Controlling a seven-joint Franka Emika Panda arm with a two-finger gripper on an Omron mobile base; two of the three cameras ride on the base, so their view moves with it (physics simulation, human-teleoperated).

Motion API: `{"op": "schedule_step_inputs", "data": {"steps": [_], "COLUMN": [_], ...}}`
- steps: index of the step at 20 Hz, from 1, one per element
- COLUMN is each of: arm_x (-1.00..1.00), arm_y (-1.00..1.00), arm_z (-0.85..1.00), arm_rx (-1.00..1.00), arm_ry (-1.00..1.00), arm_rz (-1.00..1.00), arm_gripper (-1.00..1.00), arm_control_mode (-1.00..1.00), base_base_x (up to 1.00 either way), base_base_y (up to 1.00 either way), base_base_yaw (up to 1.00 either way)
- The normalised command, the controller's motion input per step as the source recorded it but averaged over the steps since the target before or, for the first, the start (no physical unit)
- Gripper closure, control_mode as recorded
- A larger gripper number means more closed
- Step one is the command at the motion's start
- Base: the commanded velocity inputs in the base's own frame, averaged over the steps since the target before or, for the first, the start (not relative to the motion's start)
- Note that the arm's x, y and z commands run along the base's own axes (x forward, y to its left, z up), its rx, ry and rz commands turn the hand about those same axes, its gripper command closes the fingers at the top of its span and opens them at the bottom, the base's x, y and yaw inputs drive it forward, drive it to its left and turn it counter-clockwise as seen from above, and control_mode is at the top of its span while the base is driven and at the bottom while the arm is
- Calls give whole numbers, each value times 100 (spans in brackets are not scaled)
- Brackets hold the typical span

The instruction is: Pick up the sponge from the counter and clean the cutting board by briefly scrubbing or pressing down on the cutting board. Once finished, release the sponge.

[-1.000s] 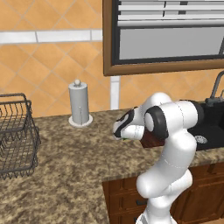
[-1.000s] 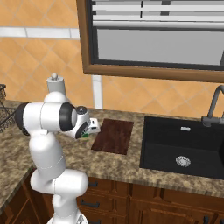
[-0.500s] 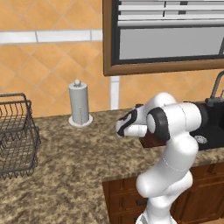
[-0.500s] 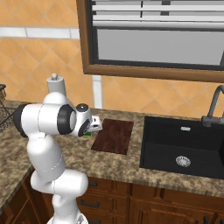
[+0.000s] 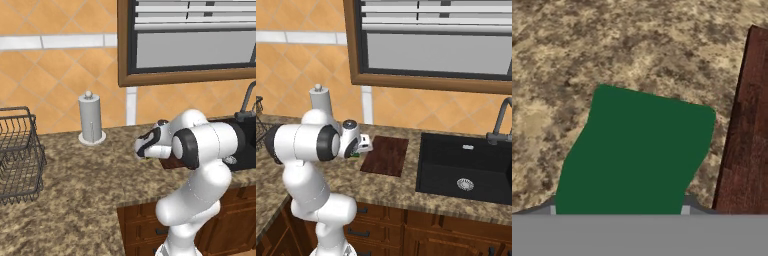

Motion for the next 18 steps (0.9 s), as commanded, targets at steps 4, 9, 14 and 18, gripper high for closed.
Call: {"op": "schedule_step_inputs", "data": {"steps": [4,9,14,18], "arm_x": [-22,-7,0,0], "arm_y": [-1,-3,-4,0], "arm_z": [-5,-13,2,30], "arm_rx": [0,-1,-3,0], "arm_ry": [-1,-5,-11,-2], "arm_rz": [1,1,2,1], "arm_gripper": [100,-100,-100,-100], "arm_control_mode": [-100,-100,-100,-100], "base_base_x": [0,0,0,0], "base_base_y": [0,0,0,0], "base_base_yaw": [0,0,0,0]}}
